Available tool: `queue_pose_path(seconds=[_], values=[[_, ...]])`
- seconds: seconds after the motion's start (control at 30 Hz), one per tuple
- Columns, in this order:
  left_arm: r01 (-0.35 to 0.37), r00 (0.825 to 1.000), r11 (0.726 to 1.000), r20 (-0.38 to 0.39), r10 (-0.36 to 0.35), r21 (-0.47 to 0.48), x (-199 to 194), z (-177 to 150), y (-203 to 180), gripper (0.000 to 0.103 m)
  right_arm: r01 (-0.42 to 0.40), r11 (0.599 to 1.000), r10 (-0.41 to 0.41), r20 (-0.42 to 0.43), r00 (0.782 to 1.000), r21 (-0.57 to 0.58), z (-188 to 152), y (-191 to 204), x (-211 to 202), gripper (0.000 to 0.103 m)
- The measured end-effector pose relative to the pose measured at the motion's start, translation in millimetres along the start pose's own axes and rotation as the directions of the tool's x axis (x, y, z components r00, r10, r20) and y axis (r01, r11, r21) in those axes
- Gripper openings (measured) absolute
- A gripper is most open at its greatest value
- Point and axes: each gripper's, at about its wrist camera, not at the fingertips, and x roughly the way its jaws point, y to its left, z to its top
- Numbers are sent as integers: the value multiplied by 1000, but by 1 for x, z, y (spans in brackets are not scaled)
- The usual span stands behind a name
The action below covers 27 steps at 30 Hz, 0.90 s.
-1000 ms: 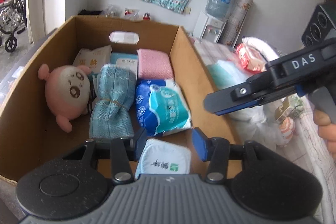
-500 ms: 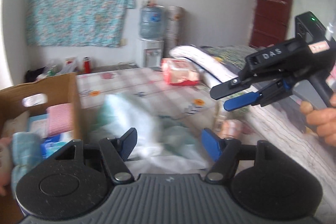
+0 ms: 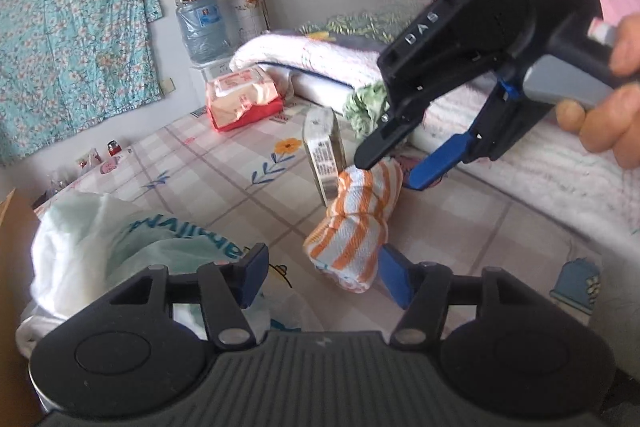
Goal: Organize soft objects
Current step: 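Grasp the orange-striped white sock with the right gripper while the left gripper closes beside it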
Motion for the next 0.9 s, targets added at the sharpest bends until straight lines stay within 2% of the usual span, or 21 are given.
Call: queue_pose_path(seconds=[0.2,0.27,0.37,0.5,0.73,0.9], values=[[12,998,1000,-60,-11,8,31,5,-2,63,-20,998,23,-43,999,56,13,-21,29,49],[13,997,999,-78,-11,30,39,7,-5,57,-39,997,42,-50,998,70,15,-25,35,51],[-20,996,997,-85,27,80,47,6,-14,55,-66,995,70,-49,996,75,17,-27,41,52],[-29,997,996,-74,35,79,47,5,-15,49,-90,993,93,-43,995,82,18,-28,44,51],[-25,999,997,-44,28,78,28,6,-20,46,-92,993,92,-4,996,71,7,-27,23,43],[9,1000,999,24,-10,35,-9,13,-11,46,-95,995,95,45,994,17,-7,1,-11,43]])
